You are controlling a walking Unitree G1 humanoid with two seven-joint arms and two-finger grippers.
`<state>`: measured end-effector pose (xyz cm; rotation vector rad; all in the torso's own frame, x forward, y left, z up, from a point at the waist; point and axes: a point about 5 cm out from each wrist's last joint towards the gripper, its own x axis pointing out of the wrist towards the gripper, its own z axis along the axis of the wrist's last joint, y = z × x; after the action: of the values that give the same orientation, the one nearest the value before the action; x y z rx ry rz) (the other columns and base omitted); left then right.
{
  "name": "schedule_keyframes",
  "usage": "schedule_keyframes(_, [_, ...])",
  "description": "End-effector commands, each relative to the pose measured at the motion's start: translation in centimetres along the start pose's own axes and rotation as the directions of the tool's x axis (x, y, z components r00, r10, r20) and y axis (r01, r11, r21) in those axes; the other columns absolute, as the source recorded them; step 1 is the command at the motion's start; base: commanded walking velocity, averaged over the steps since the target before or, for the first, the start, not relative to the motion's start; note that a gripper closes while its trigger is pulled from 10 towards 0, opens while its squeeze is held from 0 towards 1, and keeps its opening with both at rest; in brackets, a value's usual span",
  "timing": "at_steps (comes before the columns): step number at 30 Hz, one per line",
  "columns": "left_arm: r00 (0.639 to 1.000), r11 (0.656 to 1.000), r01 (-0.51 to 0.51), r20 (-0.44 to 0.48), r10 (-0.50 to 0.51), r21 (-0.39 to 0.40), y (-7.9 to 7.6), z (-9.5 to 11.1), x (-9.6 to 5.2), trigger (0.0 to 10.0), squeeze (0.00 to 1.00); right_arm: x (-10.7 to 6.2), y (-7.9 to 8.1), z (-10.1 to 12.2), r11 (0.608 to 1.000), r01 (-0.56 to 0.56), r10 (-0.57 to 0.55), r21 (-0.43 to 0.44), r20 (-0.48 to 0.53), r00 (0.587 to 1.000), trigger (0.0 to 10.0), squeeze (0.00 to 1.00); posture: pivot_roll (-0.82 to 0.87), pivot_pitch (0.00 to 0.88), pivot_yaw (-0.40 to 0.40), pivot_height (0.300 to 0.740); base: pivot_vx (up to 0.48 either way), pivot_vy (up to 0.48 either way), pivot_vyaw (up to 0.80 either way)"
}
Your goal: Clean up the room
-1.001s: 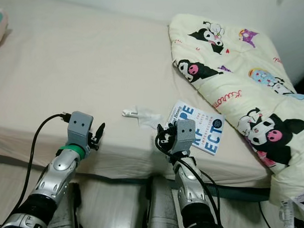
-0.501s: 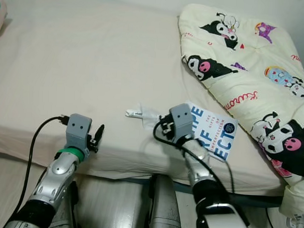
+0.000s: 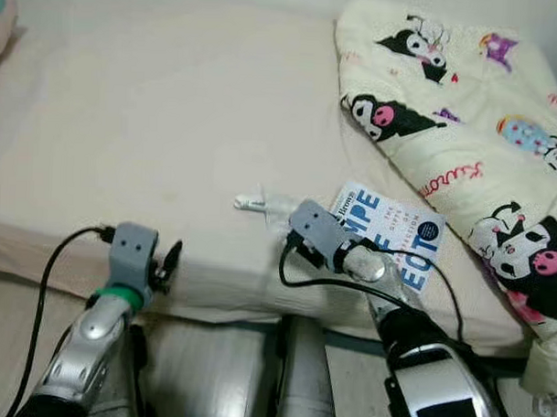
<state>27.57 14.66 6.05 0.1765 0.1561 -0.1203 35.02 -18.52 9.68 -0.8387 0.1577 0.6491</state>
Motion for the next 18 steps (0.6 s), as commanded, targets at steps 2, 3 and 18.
schedule_keyframes(2, [1.0, 1.0, -0.005, -0.016, 0.005, 0.005, 0.1, 0.0, -0.6, 10.0, 0.0, -0.2, -0.4, -0.7, 0.991, -0.002, -0.007, -0.131, -0.07, 0.998, 10.0, 0.0, 0.12, 0.179, -0.01, 0.501, 0.0, 0.0, 0.0])
schedule_keyframes(3, [1.0, 1.0, -0.004, -0.017, 0.004, 0.005, 0.2, 0.1, -0.8, 10.0, 0.0, -0.2, -0.7, -0.7, 0.99, 0.007, -0.018, -0.139, -0.073, 0.997, 10.0, 0.0, 0.12, 0.179, -0.01, 0.501, 0.0, 0.0, 0.0])
schedule_keyframes(18, [0.998, 0.999, 0.006, -0.056, -0.004, 0.034, 1.0, 0.3, -2.9, 10.0, 0.0, 0.8, -3.8, 3.4, 0.973, 0.219, -0.209, -0.069, 0.129, 0.969, 10.0, 0.0, 0.18, 0.234, 0.015, 0.501, 0.0, 0.0, 0.0])
